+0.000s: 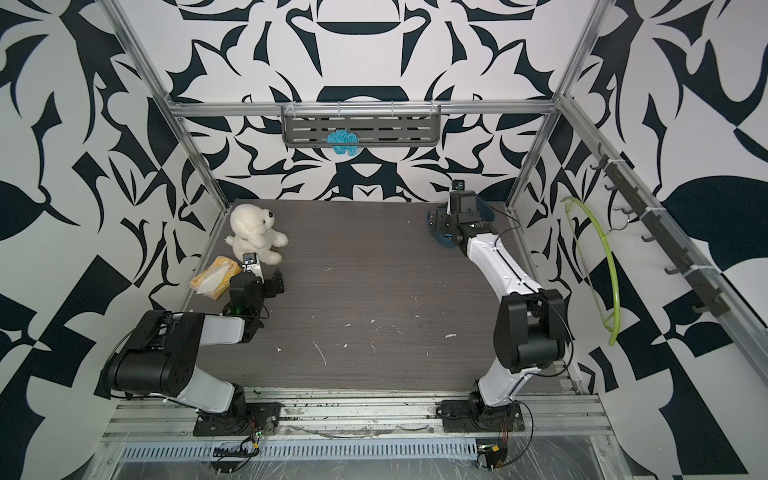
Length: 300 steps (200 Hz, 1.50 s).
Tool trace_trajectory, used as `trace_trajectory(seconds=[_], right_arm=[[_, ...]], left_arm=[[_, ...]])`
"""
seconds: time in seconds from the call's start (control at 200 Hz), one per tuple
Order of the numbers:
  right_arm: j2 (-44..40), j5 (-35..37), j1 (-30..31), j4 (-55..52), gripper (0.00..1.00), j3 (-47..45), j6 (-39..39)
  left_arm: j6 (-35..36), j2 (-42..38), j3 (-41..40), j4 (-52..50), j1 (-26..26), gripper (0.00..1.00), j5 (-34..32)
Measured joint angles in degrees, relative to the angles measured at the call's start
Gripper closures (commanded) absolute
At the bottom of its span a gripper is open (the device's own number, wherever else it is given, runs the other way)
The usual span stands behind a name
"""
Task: Take the keys out of the storage box
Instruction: Move the storage box to the center of the board.
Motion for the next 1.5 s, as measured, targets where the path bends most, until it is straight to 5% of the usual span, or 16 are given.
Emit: trace_trajectory(seconds=[0.29, 0.53, 1.075, 1.4, 1.5], right_arm=[[21.7, -3.7, 1.1, -17.2, 0.18, 22.2, -5.8], [29.6, -3.6, -0.7, -22.5, 0.18, 33.6, -7.0], [37.6, -2.8, -2.6, -25.9, 0.31, 40.1, -7.1], [37.7, -3.1, -1.9, -25.9, 0.60, 38.1, -7.4], [37.7, -2.5, -1.1, -25.9, 0.77, 37.4, -8.2]], left_arm=[[-0.2, -0.1, 0.0, -0.7, 0.0, 0.01, -1.0], [-0.2, -0.1, 0.0, -0.7, 0.0, 0.01, -1.0], [-0.2, -0.1, 0.0, -1.1, 0.2, 0.01, -1.0], [-0.4, -0.1, 0.0, -1.1, 0.4, 0.01, -1.0], [-0.4, -0.1, 0.1, -1.1, 0.4, 0.01, -1.0]])
